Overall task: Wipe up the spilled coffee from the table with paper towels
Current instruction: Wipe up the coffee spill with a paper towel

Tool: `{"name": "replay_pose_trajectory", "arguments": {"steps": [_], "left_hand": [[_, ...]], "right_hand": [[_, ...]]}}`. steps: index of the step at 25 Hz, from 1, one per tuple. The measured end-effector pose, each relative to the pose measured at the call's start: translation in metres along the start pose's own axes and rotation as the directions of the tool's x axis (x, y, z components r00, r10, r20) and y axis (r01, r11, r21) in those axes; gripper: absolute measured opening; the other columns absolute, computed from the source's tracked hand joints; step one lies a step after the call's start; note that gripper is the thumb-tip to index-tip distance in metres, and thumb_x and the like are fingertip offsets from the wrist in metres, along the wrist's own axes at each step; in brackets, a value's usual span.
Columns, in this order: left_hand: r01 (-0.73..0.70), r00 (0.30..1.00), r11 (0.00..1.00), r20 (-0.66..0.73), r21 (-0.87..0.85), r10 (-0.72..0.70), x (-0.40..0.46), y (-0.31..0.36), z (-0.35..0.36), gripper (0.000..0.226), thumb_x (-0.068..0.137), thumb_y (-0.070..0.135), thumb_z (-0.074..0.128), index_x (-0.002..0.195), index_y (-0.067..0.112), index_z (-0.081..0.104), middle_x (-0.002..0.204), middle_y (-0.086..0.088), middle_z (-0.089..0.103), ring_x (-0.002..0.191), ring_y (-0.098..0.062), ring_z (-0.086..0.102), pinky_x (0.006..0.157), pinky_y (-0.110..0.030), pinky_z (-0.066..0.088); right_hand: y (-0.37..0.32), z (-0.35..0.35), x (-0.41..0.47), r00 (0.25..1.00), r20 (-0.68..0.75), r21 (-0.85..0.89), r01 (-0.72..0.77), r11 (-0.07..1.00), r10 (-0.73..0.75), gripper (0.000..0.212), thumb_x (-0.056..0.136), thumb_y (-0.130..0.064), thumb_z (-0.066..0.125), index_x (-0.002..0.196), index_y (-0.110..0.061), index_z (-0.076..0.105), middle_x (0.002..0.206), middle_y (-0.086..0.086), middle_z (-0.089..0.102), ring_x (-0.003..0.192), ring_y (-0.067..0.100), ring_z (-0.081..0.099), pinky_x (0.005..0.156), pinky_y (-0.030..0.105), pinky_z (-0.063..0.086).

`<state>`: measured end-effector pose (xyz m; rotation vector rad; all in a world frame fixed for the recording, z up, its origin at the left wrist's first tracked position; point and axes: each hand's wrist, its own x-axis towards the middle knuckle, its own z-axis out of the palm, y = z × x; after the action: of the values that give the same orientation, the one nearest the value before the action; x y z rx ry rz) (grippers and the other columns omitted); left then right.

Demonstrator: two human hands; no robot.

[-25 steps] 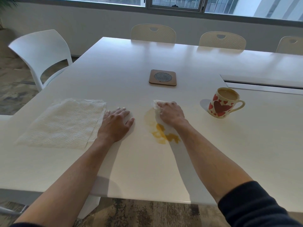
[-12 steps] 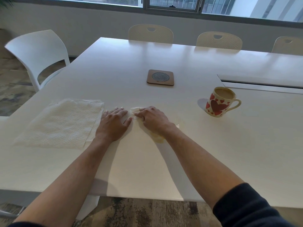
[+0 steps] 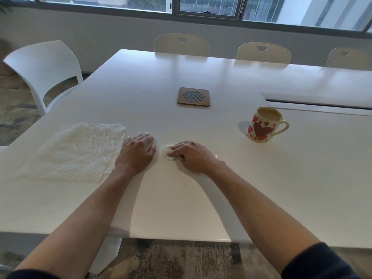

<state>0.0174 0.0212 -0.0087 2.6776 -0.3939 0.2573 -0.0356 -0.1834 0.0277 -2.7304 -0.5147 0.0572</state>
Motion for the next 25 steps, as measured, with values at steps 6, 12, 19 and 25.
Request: {"name": "replay_pose_trajectory", "arguments": {"steps": [6, 12, 19, 25], "left_hand": [[-0.004, 1.0, 1.0, 0.012, 0.013, 0.004, -0.001, 0.0, 0.0, 0.039, 0.097, 0.036, 0.046, 0.131, 0.021, 0.058, 0.149, -0.003, 0.046, 0.143, -0.018, 0.034, 0.119, -0.043, 0.017], [-0.016, 1.0, 1.0, 0.02, 0.025, 0.015, 0.0, -0.001, 0.001, 0.036, 0.097, 0.036, 0.045, 0.128, 0.022, 0.059, 0.148, -0.004, 0.047, 0.142, -0.019, 0.035, 0.118, -0.044, 0.018], [-0.021, 0.999, 0.999, 0.027, 0.045, 0.019, -0.001, 0.0, 0.001, 0.035, 0.098, 0.035, 0.043, 0.127, 0.022, 0.059, 0.149, -0.004, 0.046, 0.143, -0.019, 0.034, 0.118, -0.044, 0.018], [-0.013, 1.0, 0.999, 0.029, 0.033, 0.012, -0.002, 0.002, 0.001, 0.036, 0.098, 0.035, 0.043, 0.128, 0.022, 0.058, 0.15, -0.004, 0.045, 0.143, -0.019, 0.033, 0.118, -0.043, 0.017]], "right_hand": [[0.008, -0.009, -0.025, 0.999, -0.021, 0.027, -0.041, 0.999, 0.041, 0.032, 0.092, -0.02, 0.054, 0.114, -0.029, 0.074, 0.133, -0.004, 0.066, 0.123, 0.021, 0.059, 0.098, 0.044, 0.05], [0.035, -0.032, -0.041, 0.97, -0.128, 0.119, -0.19, 0.975, 0.205, 0.041, 0.082, -0.011, 0.051, 0.107, -0.031, 0.076, 0.108, -0.001, 0.077, 0.095, 0.022, 0.07, 0.085, 0.039, 0.057], [0.069, -0.033, -0.07, 0.885, -0.187, 0.03, -0.428, 0.903, 0.426, 0.046, 0.084, -0.005, 0.048, 0.118, -0.025, 0.071, 0.126, 0.005, 0.068, 0.111, 0.031, 0.062, 0.091, 0.042, 0.052], [0.053, -0.024, -0.062, 0.868, -0.224, -0.071, -0.467, 0.881, 0.442, 0.031, 0.092, -0.016, 0.045, 0.107, -0.011, 0.071, 0.112, 0.011, 0.068, 0.105, 0.031, 0.059, 0.086, 0.038, 0.049]]}}
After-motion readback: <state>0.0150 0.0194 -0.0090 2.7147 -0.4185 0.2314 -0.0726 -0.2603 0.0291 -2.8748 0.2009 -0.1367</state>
